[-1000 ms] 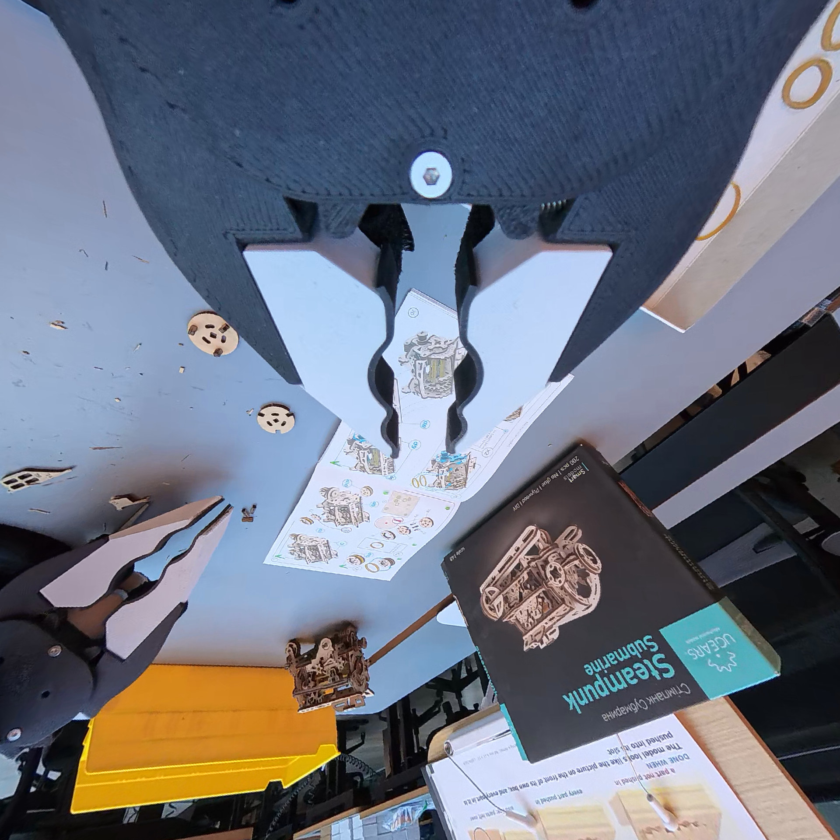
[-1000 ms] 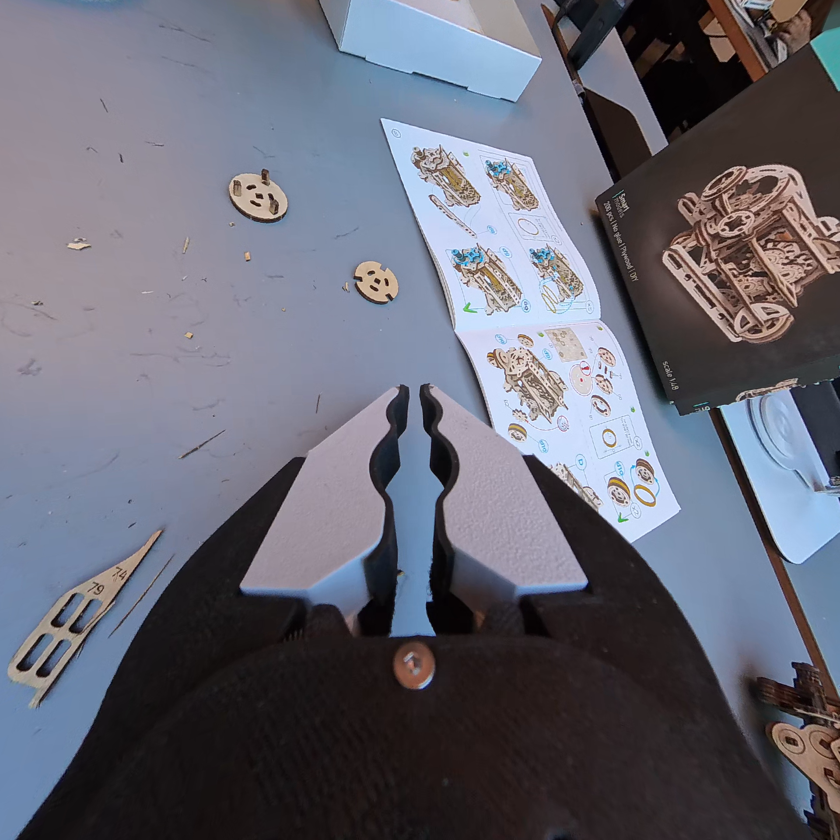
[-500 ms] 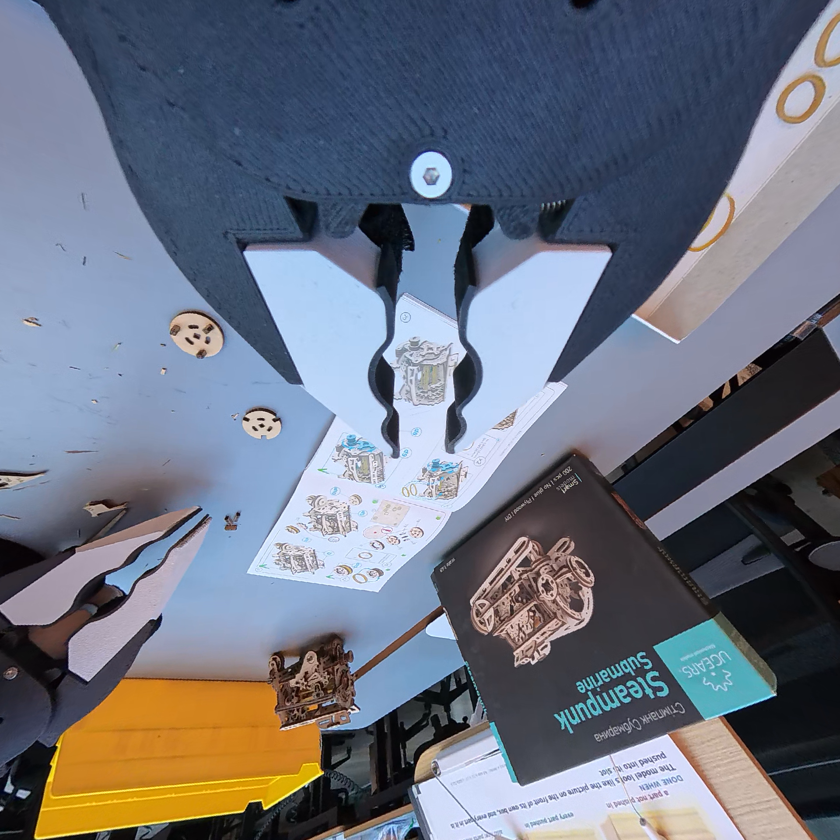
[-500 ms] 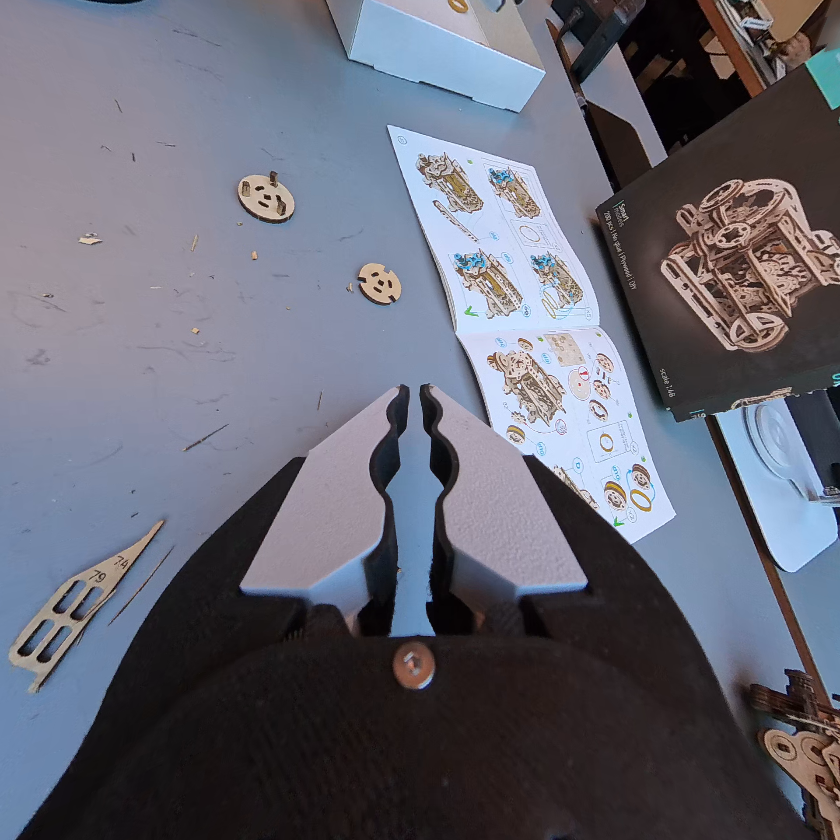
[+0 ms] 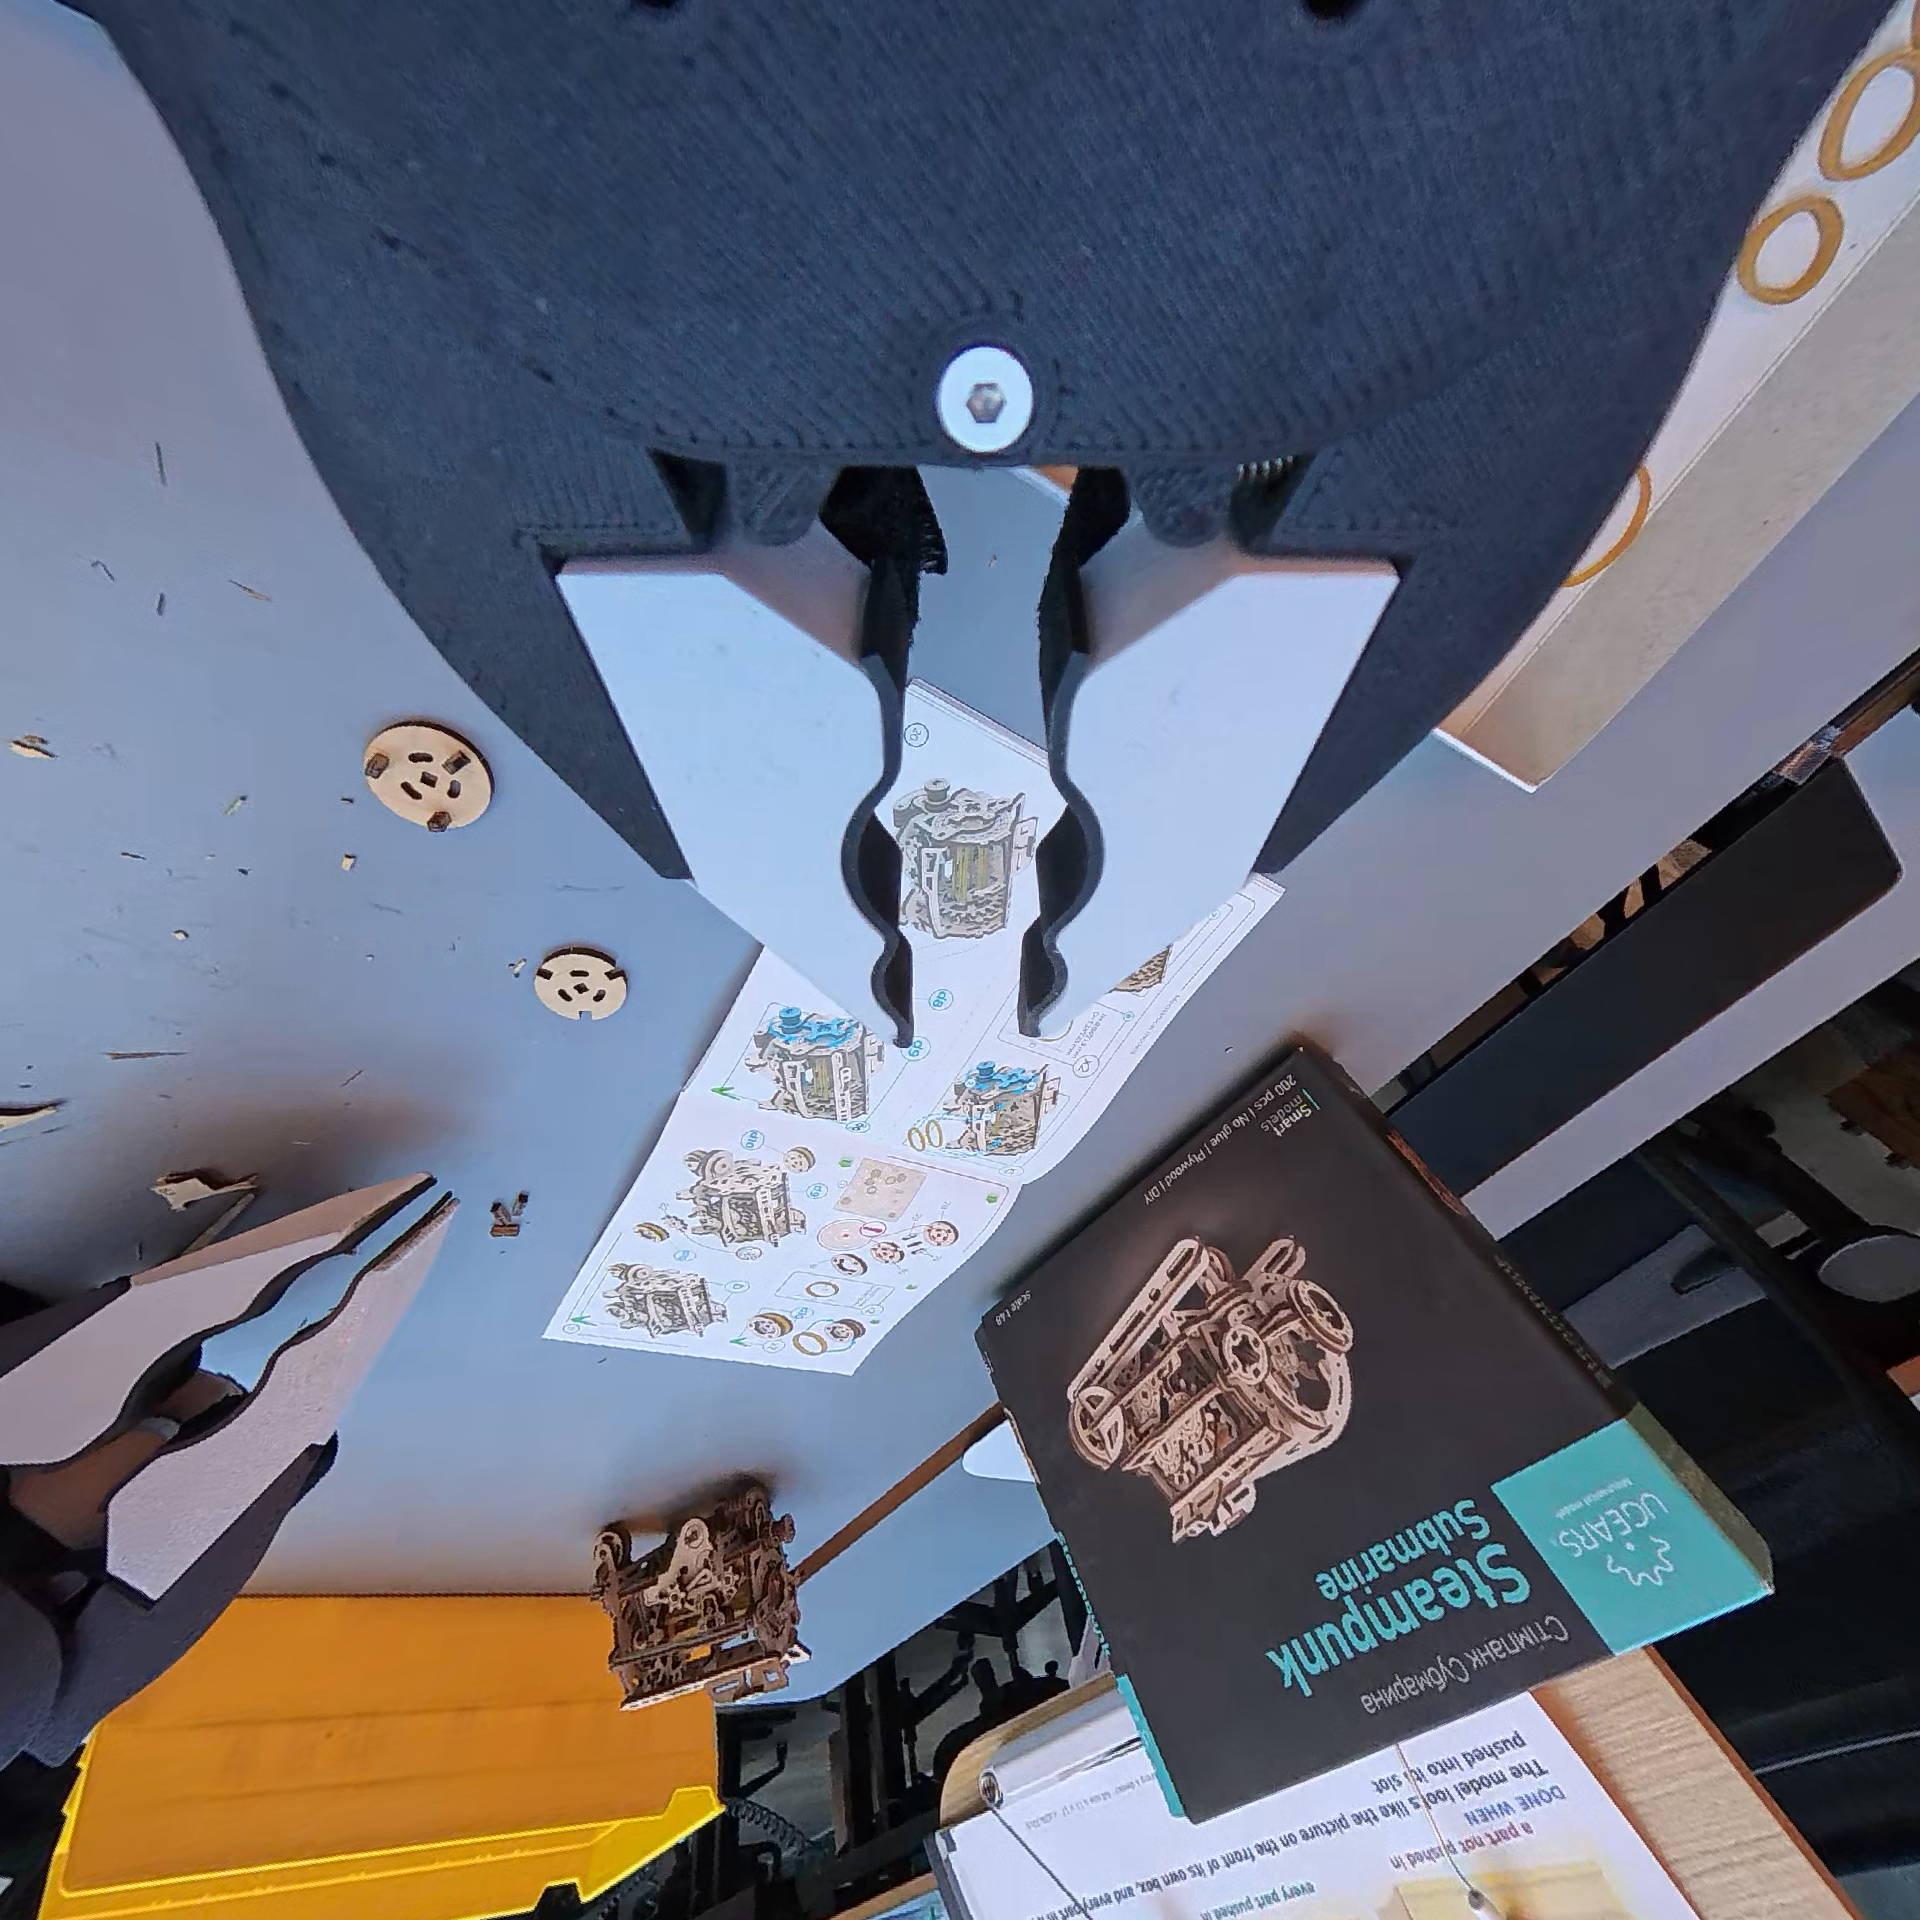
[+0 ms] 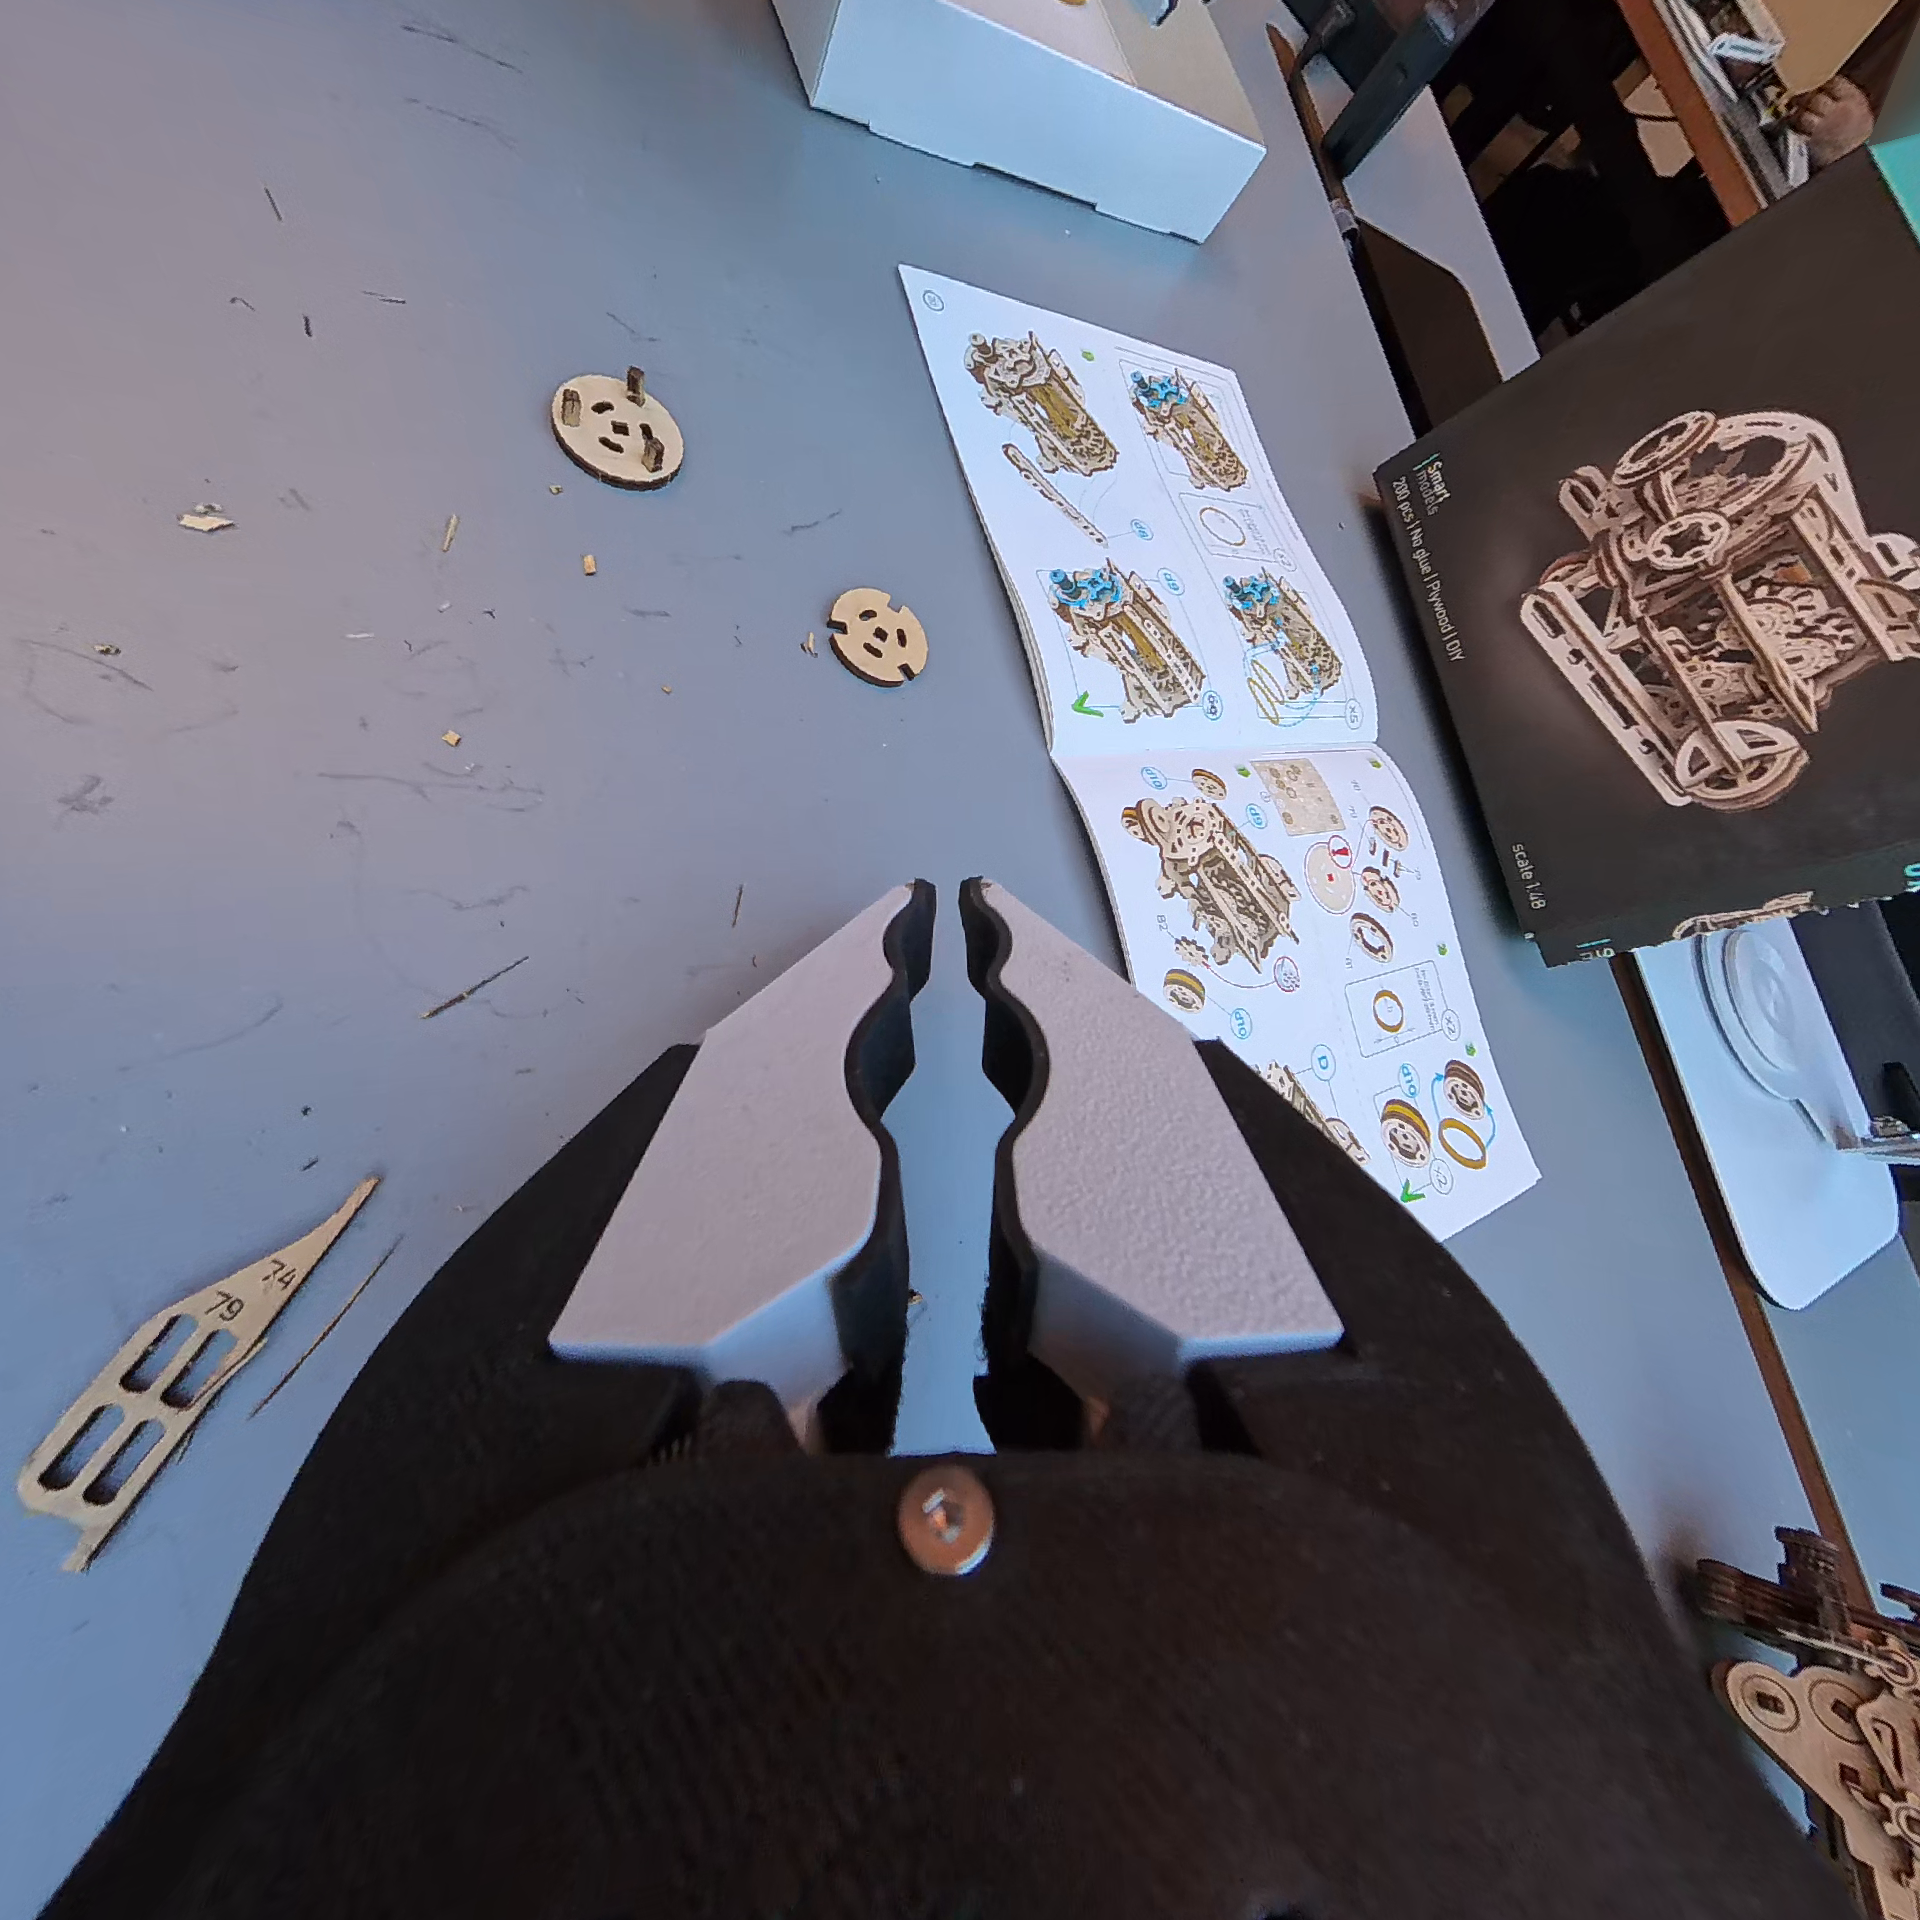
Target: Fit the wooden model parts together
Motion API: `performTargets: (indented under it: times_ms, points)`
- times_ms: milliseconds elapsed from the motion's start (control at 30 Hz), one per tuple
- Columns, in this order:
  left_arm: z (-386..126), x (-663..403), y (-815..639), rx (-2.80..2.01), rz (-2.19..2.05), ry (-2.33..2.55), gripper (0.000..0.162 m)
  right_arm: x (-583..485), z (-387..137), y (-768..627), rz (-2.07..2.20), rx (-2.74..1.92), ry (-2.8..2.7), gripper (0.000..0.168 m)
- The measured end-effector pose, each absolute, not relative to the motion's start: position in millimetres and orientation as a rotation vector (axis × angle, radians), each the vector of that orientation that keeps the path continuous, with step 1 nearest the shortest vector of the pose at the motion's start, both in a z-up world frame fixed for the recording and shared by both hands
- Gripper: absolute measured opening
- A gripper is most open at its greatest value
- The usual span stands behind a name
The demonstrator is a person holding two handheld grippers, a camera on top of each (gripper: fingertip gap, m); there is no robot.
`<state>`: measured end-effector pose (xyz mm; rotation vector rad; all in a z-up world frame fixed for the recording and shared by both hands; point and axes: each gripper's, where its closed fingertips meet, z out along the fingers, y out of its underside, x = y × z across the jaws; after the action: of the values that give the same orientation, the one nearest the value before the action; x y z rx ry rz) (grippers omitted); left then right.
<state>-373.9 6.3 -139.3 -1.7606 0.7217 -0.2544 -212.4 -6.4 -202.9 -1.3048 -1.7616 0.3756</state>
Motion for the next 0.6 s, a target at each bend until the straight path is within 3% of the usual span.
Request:
performTargets:
  times_ms: [600]
  points:
    - [-140.2,-374.6,6.5,-1.769,-0.255,0.719,0.019,-211.7,-203.8,-6.4,0.378,-1.309,-1.766,0.004]
